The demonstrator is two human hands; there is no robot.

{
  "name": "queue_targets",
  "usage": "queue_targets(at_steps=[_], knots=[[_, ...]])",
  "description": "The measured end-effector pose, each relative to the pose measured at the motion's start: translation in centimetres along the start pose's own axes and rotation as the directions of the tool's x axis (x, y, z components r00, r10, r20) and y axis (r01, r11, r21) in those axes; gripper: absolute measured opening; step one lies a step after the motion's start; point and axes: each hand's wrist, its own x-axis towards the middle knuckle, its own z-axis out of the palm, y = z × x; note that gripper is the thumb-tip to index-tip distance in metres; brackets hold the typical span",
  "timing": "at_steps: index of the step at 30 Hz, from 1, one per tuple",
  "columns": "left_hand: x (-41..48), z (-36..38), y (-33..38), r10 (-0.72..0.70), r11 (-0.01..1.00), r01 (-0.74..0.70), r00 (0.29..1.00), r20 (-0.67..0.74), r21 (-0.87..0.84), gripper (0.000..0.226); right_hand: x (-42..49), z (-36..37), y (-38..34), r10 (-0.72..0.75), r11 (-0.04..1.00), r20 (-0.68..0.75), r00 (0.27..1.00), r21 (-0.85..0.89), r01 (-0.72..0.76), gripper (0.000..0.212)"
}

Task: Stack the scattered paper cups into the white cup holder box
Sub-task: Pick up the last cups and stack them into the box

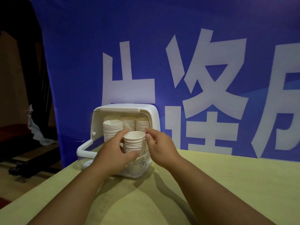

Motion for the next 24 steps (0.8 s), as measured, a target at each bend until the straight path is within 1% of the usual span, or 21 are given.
queue_targets(at_steps=[2, 5, 6, 8, 11, 14, 15, 16, 18, 21, 23, 24], knots=[[0.1, 0.0, 0.0, -0.015, 0.999, 0.015, 1.0, -0.007, 0.033, 0.088, -0.3, 0.1, 0.4, -0.012, 0.999, 0.035, 0.999, -0.043, 0.014, 0.039], [0.1, 0.0, 0.0, -0.044, 0.999, 0.044, 0.999, -0.004, 0.019, 0.09, -0.5, 0.3, 1.2, -0.021, 0.996, 0.084, 0.996, -0.087, 0.028, 0.038], [0.1, -0.1, 0.0, -0.044, 0.999, 0.044, 0.999, -0.007, 0.014, 0.088, -0.6, 0.4, 1.5, -0.018, 0.995, 0.096, 0.995, -0.1, 0.028, 0.037], [0.1, -0.1, 0.1, -0.028, 0.999, 0.029, 0.999, -0.04, 0.025, 0.075, -0.5, 0.6, 2.1, 0.007, 0.995, 0.086, 0.996, -0.095, 0.001, 0.038], [-0.1, 0.2, 0.6, 0.073, 0.995, -0.057, 0.978, -0.194, 0.086, 0.048, -0.3, 0.5, 2.5, 0.033, 0.997, 0.043, 0.999, -0.071, -0.03, 0.037], [-0.5, 0.3, 2.0, 0.187, 0.98, -0.143, 0.904, -0.384, 0.14, 0.018, -0.4, 0.2, 2.8, 0.04, 0.996, 0.039, 0.998, -0.08, -0.037, 0.033], [-0.7, 0.3, 2.4, 0.204, 0.976, -0.153, 0.887, -0.415, 0.153, 0.015, -0.5, -0.1, 2.9, 0.055, 0.995, 0.037, 0.998, -0.089, -0.051, 0.032], [-0.9, 0.3, 2.8, 0.214, 0.974, -0.157, 0.878, -0.428, 0.164, 0.018, -0.7, -0.3, 2.9, 0.077, 0.992, 0.04, 0.996, -0.1, -0.073, 0.031], [-1.5, 0.7, 3.5, 0.251, 0.96, -0.174, 0.882, -0.399, 0.218, 0.028, -1.2, -1.0, 3.0, 0.119, 0.987, 0.037, 0.992, -0.115, -0.114, 0.027], [-2.6, 2.2, 5.1, 0.302, 0.916, -0.209, 0.921, -0.246, 0.343, 0.028, -2.1, -2.8, 3.3, 0.189, 0.975, 0.044, 0.981, -0.124, -0.182, 0.021], [-3.6, 3.9, 6.3, 0.286, 0.891, -0.211, 0.949, -0.134, 0.402, 0.027, -3.3, -4.5, 4.0, 0.237, 0.962, 0.057, 0.97, -0.149, -0.227, 0.018], [-4.2, 4.9, 6.9, 0.238, 0.902, -0.183, 0.966, -0.098, 0.392, 0.027, -4.0, -5.5, 4.6, 0.269, 0.951, 0.055, 0.961, -0.171, -0.257, 0.016]])
